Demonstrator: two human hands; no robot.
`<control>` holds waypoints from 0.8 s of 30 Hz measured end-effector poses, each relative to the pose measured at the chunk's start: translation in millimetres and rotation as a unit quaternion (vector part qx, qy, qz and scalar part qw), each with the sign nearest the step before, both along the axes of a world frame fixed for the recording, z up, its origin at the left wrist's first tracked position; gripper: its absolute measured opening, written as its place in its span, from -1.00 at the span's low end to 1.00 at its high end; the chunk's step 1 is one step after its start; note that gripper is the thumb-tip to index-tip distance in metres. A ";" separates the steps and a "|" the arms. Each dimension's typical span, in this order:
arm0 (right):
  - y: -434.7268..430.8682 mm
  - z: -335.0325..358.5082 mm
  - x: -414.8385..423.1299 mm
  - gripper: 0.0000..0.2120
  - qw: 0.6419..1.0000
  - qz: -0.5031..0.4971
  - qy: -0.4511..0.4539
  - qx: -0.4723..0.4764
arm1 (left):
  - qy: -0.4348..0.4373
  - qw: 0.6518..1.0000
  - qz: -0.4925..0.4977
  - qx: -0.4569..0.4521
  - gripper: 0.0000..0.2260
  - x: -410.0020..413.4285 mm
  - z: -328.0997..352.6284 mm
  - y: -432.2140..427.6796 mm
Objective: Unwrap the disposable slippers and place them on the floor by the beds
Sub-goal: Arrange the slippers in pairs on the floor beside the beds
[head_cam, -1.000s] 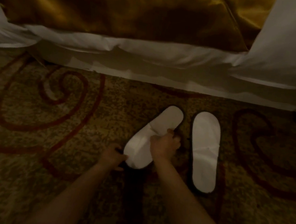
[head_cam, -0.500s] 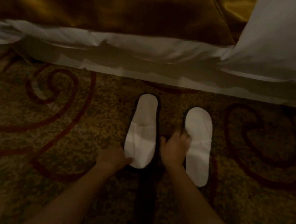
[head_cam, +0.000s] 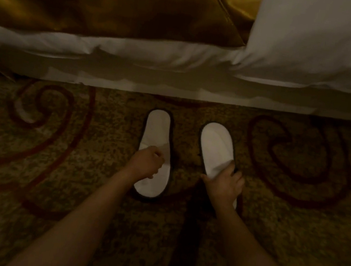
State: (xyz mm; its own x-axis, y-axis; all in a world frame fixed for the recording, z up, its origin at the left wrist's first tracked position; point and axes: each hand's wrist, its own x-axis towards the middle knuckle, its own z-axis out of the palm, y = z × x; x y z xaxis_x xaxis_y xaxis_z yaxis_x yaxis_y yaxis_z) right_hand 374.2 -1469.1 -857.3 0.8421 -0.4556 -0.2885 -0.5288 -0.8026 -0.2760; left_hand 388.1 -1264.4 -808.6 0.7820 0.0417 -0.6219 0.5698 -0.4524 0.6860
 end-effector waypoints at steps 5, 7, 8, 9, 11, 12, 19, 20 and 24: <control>-13.1 3.3 -7.3 -0.09 0.992 0.087 -0.059 0.064 | -0.025 0.999 -0.032 -0.012 -0.59 10.1 6.1 -12.4; -15.4 6.1 -9.7 -0.07 0.975 0.183 -0.060 0.110 | -0.079 0.996 -0.041 -0.005 -0.49 21.0 8.9 -11.7; -15.9 8.2 -10.1 -0.04 0.964 0.228 -0.051 0.128 | -0.108 0.992 -0.060 0.012 -0.45 27.5 10.0 -10.2; -16.4 10.3 -9.9 -0.02 0.953 0.266 -0.040 0.138 | -0.128 0.987 -0.089 0.047 -0.41 34.0 10.5 -8.7; -16.8 14.8 -7.3 0.02 0.932 0.334 -0.032 0.138 | -0.137 0.968 -0.153 0.143 -0.37 45.0 9.3 -7.4; -17.2 17.8 -5.3 0.02 0.922 0.361 -0.035 0.135 | -0.132 0.960 -0.177 0.172 -0.37 48.7 8.5 -7.5; -39.0 35.4 8.0 -0.08 0.904 0.420 -0.031 0.079 | -0.117 0.965 -0.205 0.118 -0.61 40.1 5.8 -9.1; -40.8 35.7 8.8 -0.09 0.916 0.395 -0.023 0.061 | -0.123 0.971 -0.181 0.100 -0.62 36.2 4.6 -13.7; -31.7 36.3 10.8 -0.23 0.984 0.160 -0.051 0.062 | -0.118 0.993 0.012 0.026 -0.62 19.9 -2.0 -40.1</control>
State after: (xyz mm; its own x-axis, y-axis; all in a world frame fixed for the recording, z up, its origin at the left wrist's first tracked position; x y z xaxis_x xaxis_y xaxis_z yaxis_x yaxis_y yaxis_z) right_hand 385.0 -1500.7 -821.0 0.9645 -0.1285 -0.2306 -0.2179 -0.8806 -0.4208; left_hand 408.0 -1304.5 -810.6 0.9040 0.0891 -0.4181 0.4068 -0.4798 0.7774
